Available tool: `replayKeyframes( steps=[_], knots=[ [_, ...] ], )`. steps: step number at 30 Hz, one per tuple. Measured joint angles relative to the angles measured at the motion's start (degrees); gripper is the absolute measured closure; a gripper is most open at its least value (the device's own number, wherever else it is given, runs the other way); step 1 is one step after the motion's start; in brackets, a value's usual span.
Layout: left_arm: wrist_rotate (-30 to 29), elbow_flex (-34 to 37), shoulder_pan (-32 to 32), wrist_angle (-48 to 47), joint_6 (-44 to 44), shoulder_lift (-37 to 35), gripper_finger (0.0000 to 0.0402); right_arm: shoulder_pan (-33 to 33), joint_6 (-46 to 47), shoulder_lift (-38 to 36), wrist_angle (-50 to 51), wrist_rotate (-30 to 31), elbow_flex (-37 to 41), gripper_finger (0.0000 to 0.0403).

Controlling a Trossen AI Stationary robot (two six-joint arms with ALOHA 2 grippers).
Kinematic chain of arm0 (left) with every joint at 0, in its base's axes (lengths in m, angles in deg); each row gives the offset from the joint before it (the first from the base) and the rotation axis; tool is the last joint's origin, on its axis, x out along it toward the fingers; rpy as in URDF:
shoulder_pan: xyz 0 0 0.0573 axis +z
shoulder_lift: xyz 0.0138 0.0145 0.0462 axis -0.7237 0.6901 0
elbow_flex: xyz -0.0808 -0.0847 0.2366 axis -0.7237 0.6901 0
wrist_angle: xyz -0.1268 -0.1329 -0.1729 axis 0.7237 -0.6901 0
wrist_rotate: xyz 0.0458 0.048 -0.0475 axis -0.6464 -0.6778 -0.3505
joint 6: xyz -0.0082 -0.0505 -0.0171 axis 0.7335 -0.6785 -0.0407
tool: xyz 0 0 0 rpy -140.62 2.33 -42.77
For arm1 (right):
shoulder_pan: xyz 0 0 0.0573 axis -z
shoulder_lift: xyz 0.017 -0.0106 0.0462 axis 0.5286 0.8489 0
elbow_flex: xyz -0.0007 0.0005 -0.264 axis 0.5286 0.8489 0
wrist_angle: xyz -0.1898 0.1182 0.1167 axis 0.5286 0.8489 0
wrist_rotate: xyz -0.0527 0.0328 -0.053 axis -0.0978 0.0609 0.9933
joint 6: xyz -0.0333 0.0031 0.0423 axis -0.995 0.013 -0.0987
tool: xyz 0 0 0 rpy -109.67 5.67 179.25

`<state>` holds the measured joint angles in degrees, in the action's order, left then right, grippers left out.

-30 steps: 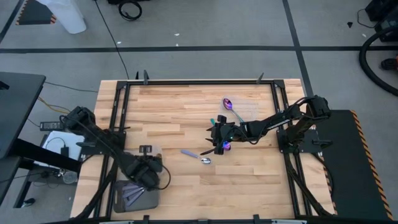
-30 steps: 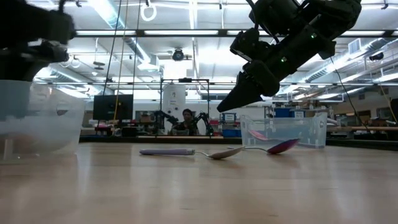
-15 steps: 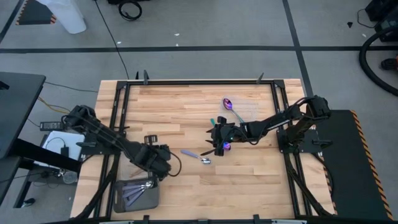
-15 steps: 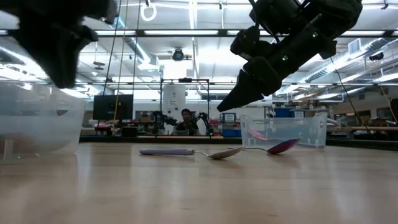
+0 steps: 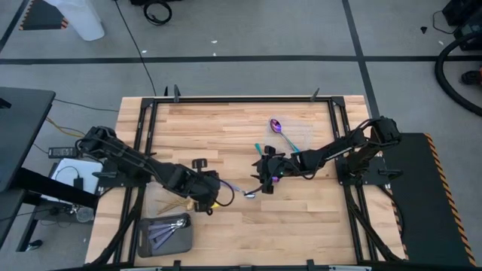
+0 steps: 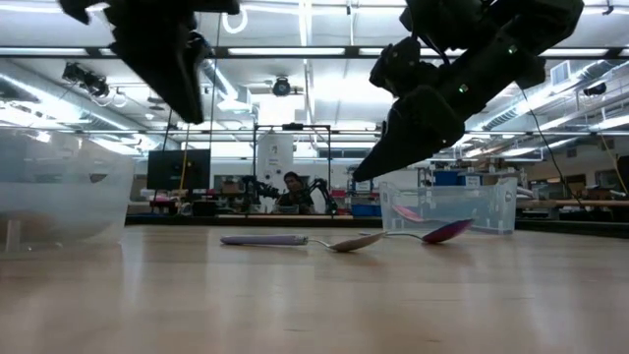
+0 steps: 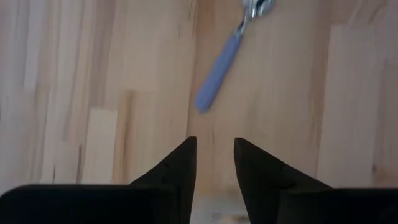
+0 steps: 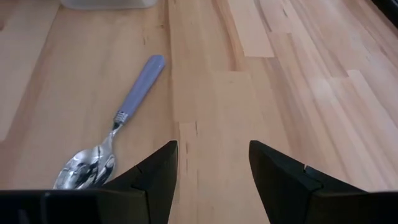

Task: Sort silverware by color (type)
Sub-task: Put the purple spoon into the black bin

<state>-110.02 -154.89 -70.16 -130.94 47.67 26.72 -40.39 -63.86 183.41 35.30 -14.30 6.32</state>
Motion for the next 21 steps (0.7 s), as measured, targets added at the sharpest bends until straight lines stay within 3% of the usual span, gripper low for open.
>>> replayKeyframes(
  steps=[13, 21],
  knots=[
    [0.0, 0.0, 3.1, 13.5, 14.7, 7.7, 0.0286, -2.6, 4.7, 0.0, 4.9, 0.4, 0.0, 0.0195],
    [0.1, 0.1, 5.3, 19.8, 19.8, 12.6, 0.0286, -6.5, 7.7, 0.0, 5.6, 6.1, 0.0, 0.0195]
  ],
)
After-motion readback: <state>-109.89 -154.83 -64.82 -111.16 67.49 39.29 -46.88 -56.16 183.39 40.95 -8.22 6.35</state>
